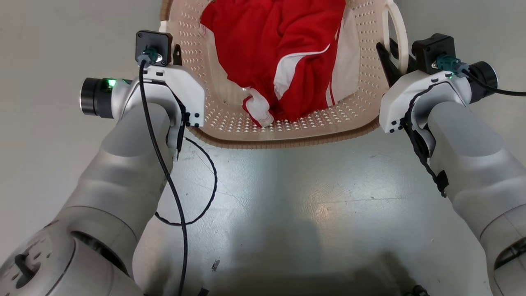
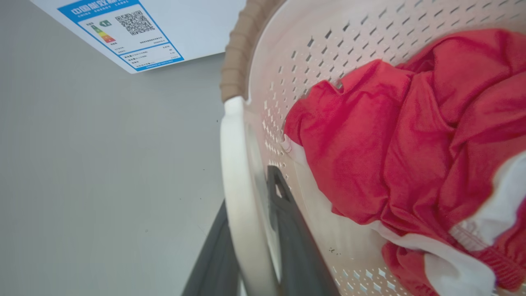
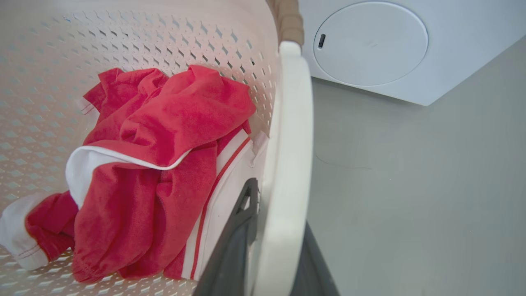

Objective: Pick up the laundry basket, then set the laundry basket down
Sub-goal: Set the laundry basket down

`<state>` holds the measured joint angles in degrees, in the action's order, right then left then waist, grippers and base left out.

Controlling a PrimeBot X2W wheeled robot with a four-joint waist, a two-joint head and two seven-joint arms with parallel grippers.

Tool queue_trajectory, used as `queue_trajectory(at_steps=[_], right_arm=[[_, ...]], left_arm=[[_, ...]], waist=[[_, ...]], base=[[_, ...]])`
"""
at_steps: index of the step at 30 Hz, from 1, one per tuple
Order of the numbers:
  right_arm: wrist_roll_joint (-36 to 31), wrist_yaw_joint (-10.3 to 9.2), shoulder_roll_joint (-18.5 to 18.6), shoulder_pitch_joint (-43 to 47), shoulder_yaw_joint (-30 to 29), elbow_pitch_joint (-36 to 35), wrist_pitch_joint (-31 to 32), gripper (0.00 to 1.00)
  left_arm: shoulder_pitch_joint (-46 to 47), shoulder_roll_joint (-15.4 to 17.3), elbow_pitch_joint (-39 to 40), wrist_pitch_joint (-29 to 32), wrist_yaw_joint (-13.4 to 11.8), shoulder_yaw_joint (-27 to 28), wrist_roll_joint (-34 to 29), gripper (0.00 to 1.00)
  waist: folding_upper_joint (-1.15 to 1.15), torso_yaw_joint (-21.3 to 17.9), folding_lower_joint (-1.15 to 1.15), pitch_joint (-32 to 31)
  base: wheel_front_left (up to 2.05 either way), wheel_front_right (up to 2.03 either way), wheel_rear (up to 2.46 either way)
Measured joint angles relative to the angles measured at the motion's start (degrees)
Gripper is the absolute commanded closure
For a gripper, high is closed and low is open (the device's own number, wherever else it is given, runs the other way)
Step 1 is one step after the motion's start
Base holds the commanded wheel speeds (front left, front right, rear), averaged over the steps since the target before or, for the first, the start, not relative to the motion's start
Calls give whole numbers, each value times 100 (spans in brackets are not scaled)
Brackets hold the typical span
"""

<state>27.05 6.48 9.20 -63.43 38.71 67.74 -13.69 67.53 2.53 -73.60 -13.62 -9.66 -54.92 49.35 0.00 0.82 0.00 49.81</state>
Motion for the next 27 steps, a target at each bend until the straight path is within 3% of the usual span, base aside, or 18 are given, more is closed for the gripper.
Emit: queue_trajectory(at_steps=[8,20,21,22,23,24,27], right_arm=[[-517,0,-35,168,-709,-250,-1,100],[-977,0,-222,386,-1294,-289,-11,100],[-1006,1,-226,386,-1369,-302,-10,88],[-1045,1,-227,386,-1441,-323,-10,53],[-1143,11,-220,386,-1477,-360,-10,0],[-1247,41,-223,385,-1505,-410,-22,0],[-1470,62,-282,386,-1722,-542,-62,0]], left_arm=[[152,25,-7,-51,-25,-18,-42,100],[154,76,-35,133,-26,-99,-49,100],[154,75,-35,133,-51,-97,-48,93],[155,70,-32,129,-85,-98,-49,56],[165,66,-34,157,-96,-113,-52,25],[176,63,-37,209,-134,-123,-52,0],[192,23,-34,210,-198,-126,-51,0]], waist=[[0,-15,0,227],[0,-27,0,273],[0,-26,0,277],[0,-23,0,283],[0,-20,0,290],[0,-18,0,296],[0,-8,0,301]], base=[[0,0,0],[0,0,0],[0,0,0],[0,0,0],[0,0,0],[0,0,0],[0,0,0]])
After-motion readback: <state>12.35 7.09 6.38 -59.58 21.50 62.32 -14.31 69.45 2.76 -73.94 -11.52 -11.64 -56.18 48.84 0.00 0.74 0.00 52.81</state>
